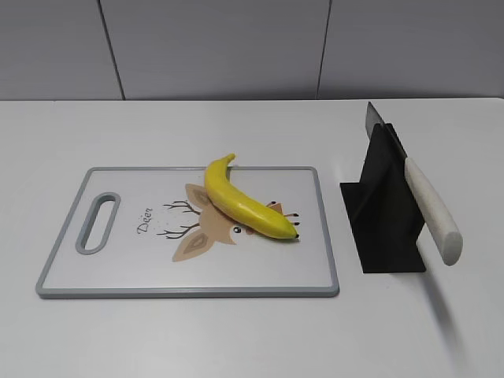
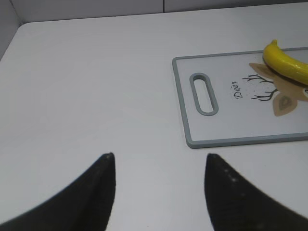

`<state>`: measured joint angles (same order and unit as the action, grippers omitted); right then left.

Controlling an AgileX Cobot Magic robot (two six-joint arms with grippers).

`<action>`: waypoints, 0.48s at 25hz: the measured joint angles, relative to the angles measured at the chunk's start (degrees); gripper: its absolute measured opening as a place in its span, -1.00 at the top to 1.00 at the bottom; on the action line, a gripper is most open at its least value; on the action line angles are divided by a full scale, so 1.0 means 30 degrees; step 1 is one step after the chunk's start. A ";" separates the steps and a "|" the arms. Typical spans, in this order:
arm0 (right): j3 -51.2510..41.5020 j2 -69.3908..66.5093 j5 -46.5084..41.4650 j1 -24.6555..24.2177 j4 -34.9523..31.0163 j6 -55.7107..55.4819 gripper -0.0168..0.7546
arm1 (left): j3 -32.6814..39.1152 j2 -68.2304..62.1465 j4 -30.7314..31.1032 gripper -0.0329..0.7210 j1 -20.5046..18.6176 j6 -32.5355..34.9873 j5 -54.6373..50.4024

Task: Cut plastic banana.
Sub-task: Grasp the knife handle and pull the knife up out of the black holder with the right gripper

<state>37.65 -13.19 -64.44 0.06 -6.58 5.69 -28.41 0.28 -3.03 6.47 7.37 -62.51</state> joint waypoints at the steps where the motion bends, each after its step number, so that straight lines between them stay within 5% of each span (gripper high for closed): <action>1: 0.0444 -0.0743 -0.0586 0.0000 -0.0015 0.0000 -0.58 | 0.0000 0.0000 0.0000 -0.61 0.0000 0.0000 0.0000; 12: 0.4558 -0.8102 -0.1723 0.0000 -0.0248 -0.0018 -0.54 | 0.0000 0.0000 0.0000 -0.61 0.0000 0.0000 0.0000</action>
<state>51.32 -37.49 -69.60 0.06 -7.33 5.63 -28.41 0.28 -3.03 6.47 7.37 -62.51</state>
